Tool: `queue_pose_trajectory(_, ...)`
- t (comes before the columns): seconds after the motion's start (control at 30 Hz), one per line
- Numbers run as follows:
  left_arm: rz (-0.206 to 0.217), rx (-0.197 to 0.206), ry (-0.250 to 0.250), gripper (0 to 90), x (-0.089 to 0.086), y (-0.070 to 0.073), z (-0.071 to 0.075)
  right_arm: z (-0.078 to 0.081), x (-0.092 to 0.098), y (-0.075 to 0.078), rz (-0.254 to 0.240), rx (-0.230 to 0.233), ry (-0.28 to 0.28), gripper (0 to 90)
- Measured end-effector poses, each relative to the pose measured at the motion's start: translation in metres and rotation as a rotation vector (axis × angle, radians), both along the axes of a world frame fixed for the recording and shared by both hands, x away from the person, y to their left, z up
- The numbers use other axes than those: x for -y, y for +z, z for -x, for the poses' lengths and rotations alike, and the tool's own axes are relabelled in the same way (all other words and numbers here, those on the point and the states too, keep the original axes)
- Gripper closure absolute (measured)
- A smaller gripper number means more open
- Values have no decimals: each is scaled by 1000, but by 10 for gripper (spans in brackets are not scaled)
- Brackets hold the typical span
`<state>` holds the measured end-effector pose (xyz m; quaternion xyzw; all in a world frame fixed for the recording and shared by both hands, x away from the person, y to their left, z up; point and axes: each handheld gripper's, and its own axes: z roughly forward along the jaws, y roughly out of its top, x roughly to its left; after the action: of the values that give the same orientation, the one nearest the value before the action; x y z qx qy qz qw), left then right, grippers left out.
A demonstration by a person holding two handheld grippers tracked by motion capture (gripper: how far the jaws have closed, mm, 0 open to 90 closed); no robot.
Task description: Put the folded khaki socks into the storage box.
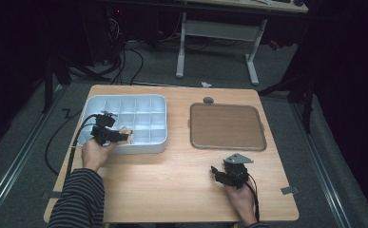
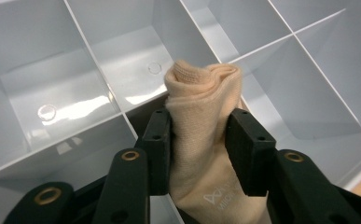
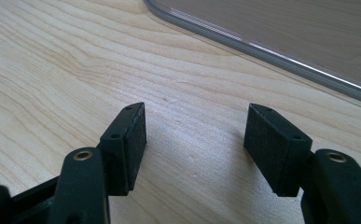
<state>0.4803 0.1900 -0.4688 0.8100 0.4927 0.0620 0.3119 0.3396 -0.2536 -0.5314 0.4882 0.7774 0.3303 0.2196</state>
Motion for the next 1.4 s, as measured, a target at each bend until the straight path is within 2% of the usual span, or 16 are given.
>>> queue_pose_trajectory(0.33,17,26,27,608,-1,3,1,0,0,0,0,0,1,387)
queue_pose_trajectory(0.67,44,35,40,569,-3,6,1,0,0,0,0,0,1,387)
queue_pose_trajectory(0.77,62,54,54,561,-4,9,2,0,0,0,0,0,1,387)
queue_pose_trajectory(0.93,51,74,77,700,-5,10,3,0,0,0,0,0,1,386)
queue_pose_trajectory(1.03,28,59,74,764,-3,8,2,0,0,0,0,0,1,386)
queue_pose_trajectory(1.4,-39,-6,44,803,2,0,-1,0,0,0,0,0,1,386)
